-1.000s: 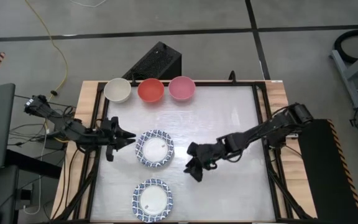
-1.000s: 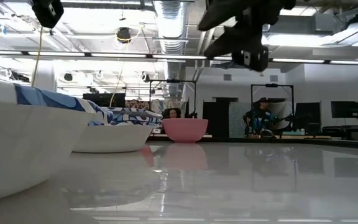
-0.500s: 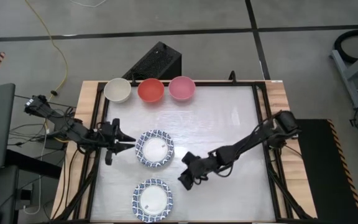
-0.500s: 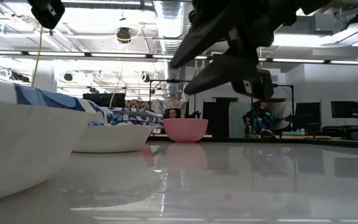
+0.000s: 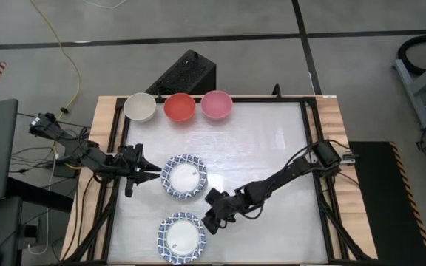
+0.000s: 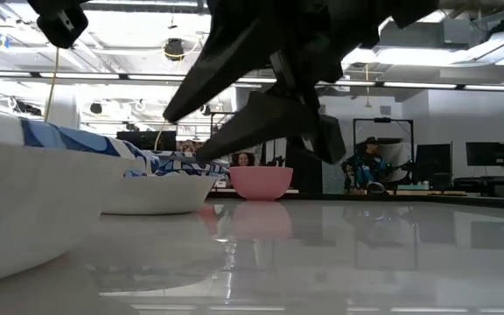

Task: Nest bowls inside each other by size order
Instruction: Stack the white patterned bowl on top of the white patterned bowl

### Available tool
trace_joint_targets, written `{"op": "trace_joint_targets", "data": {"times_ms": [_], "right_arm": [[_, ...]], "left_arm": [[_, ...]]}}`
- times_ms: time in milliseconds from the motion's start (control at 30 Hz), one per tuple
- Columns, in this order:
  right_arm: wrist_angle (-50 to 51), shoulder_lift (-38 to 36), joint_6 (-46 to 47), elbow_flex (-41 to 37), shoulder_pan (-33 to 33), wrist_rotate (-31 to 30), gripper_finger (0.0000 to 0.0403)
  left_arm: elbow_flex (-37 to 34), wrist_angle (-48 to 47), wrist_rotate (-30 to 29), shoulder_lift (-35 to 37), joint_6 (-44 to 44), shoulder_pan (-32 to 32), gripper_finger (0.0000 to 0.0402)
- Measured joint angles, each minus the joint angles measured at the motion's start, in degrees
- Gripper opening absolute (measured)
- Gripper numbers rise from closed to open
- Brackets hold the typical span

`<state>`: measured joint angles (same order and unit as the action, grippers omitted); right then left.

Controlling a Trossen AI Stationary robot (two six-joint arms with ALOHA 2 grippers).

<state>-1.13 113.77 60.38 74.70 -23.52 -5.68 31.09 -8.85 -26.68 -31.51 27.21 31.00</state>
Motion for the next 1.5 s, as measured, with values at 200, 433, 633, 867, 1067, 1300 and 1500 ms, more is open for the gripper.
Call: {"op": "trace_joint_targets", "data": {"times_ms": [200, 433, 633, 867, 1067, 1300, 1500], "right_arm": [[-0.9, 0.0, 0.2, -0.1, -0.5, -1.8, 0.0223], [-1.5, 0.0, 2.6, -0.1, -0.3, -3.3, 0.0239], [-2.7, 0.0, 2.7, -0.1, -0.4, -5.2, 0.0234], [-2.6, 0.0, 2.6, -0.1, -0.5, -7.8, 0.0234], [-4.8, 3.6, 2.7, 1.3, -1.2, -7.9, 0.0234], [-3.7, 9.9, 1.7, 8.8, -1.6, -6.0, 0.0234], [-3.8, 13.0, 2.0, 11.6, -1.8, -5.8, 0.0233]], "left_arm": [[0.0, -1.5, 2.8, -0.1, 2.7, 0.0, 0.0099], [0.0, -3.6, 6.0, 0.0, 4.1, 0.0, 0.0099], [0.0, -5.7, 5.4, 0.0, 3.3, 0.0, 0.0098], [0.0, -6.0, 5.1, 0.0, 3.3, 0.0, 0.0098], [0.0, -6.0, 4.9, -0.1, 3.3, 0.0, 0.0098], [0.0, -6.6, 4.9, -0.3, 3.7, 0.0, 0.0098], [0.0, -6.9, 4.9, -0.4, 4.1, 0.0, 0.0098]]}}
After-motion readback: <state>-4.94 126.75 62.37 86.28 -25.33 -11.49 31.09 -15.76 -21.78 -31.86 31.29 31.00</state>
